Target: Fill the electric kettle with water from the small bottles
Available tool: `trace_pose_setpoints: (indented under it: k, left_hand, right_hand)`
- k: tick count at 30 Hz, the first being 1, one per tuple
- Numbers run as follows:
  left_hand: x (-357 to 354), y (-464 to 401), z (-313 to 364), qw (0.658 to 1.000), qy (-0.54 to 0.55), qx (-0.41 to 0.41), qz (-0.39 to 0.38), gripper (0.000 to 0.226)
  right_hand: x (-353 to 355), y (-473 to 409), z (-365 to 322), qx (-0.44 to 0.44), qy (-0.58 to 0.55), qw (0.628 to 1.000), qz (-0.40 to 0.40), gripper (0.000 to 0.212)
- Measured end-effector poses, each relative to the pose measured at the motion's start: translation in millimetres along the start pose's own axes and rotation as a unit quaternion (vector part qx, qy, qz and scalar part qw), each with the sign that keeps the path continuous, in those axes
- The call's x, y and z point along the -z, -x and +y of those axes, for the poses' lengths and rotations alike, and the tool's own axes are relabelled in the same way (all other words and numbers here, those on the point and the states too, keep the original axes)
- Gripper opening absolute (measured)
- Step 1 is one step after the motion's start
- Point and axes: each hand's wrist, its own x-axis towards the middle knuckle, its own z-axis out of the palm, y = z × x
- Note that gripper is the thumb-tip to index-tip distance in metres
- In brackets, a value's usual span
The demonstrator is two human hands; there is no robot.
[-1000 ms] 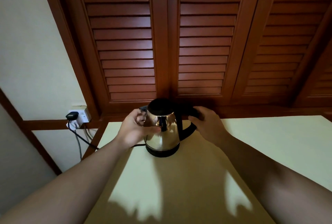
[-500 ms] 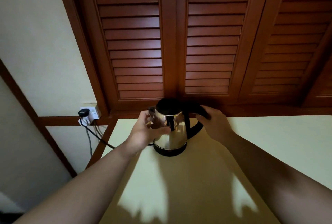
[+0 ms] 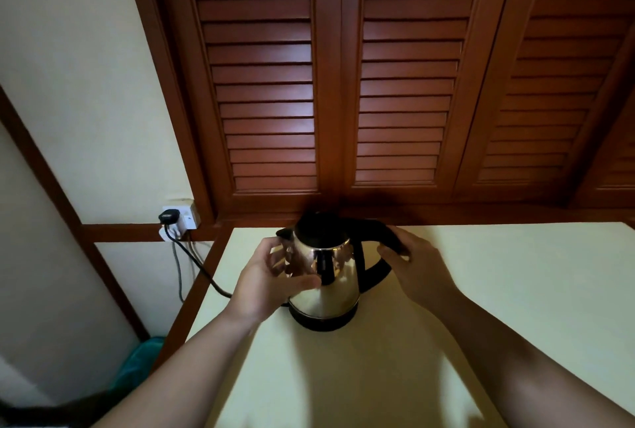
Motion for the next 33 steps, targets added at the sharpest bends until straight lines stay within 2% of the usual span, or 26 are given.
trace_pose_setpoints:
  k: [2,4,6,9,16,22,25,29,33]
  left_hand:
    - [1,3,-1,1.0,-0.003,-0.002,0.003,0.096]
    - [1,7,2,1.0,-0.006,-0.003,0.007,0.092]
    - [2,10,3,1.0,-0.019,-0.006,0.011,0.085]
    - [3,12,4,0.999,-0.031,-0.013,0.006,0.079]
    - [5,11,5,0.999,-0.053,-0.004,0.003,0.089]
    - [3,13,10,0.997,-0.071,-0.003,-0.001,0.078]
    - [5,13,8,0.997,-0.08,0.001,-0.008,0.09]
    - [11,25,10,0.989,-0.141,0.01,-0.033,0.113]
    - [23,59,-7,0.971,-0.238,0.007,-0.007,0.103]
  right_hand:
    - [1,2,-4,-0.009,0.016,1.0,-0.002,0.041]
    - [2,3,-8,0.0,0.057,0.998,0.023,0.046]
    - [4,7,-14,0.04,0.103,0.992,0.054,0.052]
    - [6,13,-27,0.081,0.134,0.986,0.061,0.055]
    - [7,19,-46,0.057,0.144,0.988,0.021,0.058]
    - [5,18,-58,0.052,0.176,0.983,-0.002,0.061]
    - [5,24,-53,0.04,0.166,0.985,-0.012,0.07]
    - [10,41,-48,0.019,0.152,0.988,-0.019,0.077]
    - [17,75,-28,-0.008,0.164,0.985,-0.047,0.074]
